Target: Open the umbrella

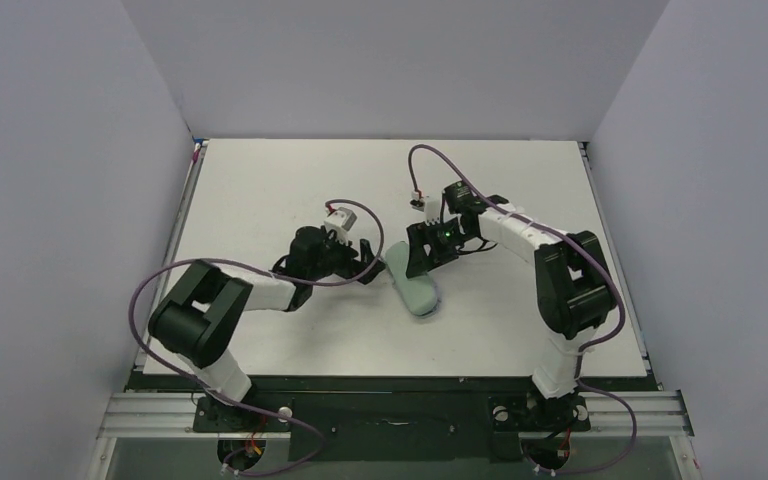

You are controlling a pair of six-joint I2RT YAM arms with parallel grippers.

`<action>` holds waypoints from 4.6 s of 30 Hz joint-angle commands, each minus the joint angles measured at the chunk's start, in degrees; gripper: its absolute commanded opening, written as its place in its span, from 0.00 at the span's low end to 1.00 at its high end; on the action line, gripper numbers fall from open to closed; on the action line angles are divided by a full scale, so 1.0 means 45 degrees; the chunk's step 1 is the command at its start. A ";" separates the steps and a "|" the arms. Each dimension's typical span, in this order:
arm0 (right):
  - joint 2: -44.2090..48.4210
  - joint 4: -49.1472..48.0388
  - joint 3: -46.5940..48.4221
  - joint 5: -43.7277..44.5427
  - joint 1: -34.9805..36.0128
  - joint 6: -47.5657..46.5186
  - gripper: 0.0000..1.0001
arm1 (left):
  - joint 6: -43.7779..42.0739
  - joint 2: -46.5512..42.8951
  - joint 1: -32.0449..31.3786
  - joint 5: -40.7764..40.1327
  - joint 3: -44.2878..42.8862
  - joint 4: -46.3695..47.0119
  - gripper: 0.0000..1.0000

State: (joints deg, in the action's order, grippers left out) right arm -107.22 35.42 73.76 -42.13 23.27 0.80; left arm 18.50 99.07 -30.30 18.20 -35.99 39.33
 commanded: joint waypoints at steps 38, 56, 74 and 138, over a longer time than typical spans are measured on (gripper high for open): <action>0.2031 -0.3371 -0.1440 -0.0016 0.2495 0.2144 0.14 | 0.3955 -0.2099 -0.0357 -0.1793 -0.1626 -0.5539 0.76; 0.3954 -0.0915 -0.1877 0.7574 0.2752 0.1617 0.72 | 0.3463 -0.1898 -0.0023 -0.2045 -0.1395 -0.6518 0.65; 0.1088 -0.1202 -0.0978 0.8911 0.3504 0.2415 0.42 | 0.2781 -0.2028 0.0162 -0.1881 -0.1531 -0.6596 0.73; 0.7130 -0.1638 0.3346 0.1769 0.0668 -0.3570 0.00 | 0.0737 -0.7051 0.4809 0.7323 -0.6643 -0.6017 0.98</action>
State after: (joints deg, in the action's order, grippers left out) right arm -82.28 36.10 93.60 -34.35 19.09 -10.24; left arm 16.86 69.04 -7.73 44.21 -65.65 4.29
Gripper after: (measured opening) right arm 0.252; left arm 0.971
